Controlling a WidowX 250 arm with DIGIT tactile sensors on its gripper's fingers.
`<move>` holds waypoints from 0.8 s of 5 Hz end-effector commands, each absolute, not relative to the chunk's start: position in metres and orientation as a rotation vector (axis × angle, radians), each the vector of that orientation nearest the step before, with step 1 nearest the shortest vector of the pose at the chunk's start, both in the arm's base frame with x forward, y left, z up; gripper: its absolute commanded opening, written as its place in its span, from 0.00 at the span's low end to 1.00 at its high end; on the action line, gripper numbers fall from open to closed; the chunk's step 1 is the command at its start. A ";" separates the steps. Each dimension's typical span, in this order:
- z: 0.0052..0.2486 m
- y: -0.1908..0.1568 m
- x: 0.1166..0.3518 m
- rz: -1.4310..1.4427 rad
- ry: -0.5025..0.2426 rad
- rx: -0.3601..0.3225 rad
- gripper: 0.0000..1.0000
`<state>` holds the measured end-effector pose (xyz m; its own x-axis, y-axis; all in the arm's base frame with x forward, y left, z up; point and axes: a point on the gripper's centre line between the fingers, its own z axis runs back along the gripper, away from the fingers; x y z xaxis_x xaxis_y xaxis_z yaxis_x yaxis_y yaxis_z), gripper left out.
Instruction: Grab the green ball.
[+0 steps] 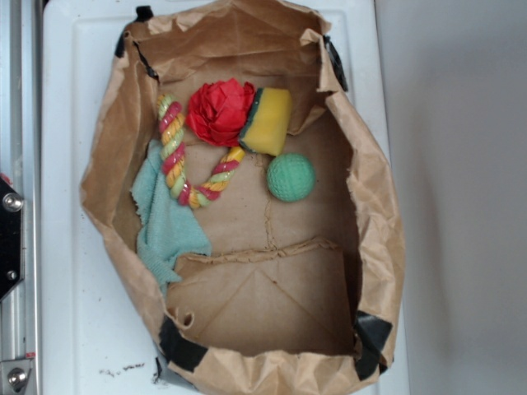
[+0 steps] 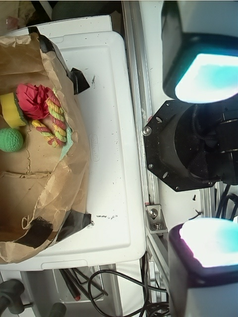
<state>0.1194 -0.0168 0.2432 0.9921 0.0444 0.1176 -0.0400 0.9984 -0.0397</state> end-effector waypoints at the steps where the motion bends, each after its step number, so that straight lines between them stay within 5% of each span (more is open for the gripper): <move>1: 0.243 -0.017 0.119 0.042 -0.119 -0.037 1.00; 3: 0.243 -0.019 0.191 0.090 -0.193 -0.072 1.00; 4: 0.233 -0.009 0.225 0.104 -0.291 -0.158 1.00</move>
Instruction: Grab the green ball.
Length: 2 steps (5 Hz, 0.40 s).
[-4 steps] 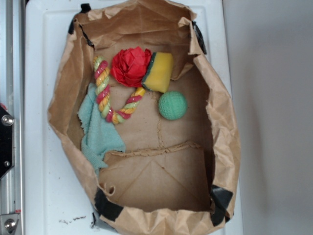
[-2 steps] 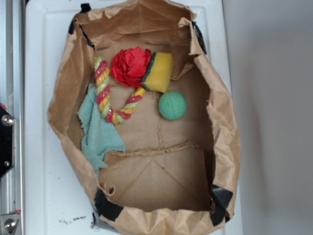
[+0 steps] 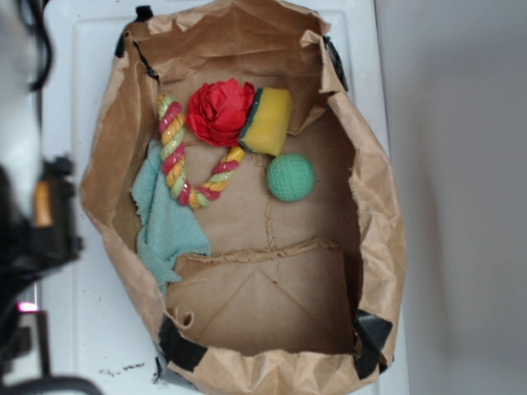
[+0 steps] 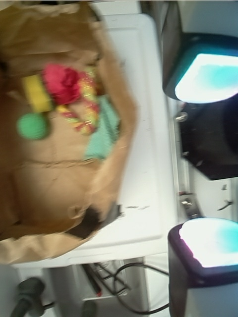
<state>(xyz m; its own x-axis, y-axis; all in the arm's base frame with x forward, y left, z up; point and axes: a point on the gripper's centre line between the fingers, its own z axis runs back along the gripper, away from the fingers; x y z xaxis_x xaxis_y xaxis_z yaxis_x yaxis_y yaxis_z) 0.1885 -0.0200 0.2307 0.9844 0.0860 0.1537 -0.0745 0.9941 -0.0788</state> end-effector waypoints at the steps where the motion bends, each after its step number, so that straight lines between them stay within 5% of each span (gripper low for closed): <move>1: 0.213 0.006 0.250 0.181 -0.321 -0.191 1.00; 2: 0.194 0.020 0.269 0.272 -0.347 -0.192 1.00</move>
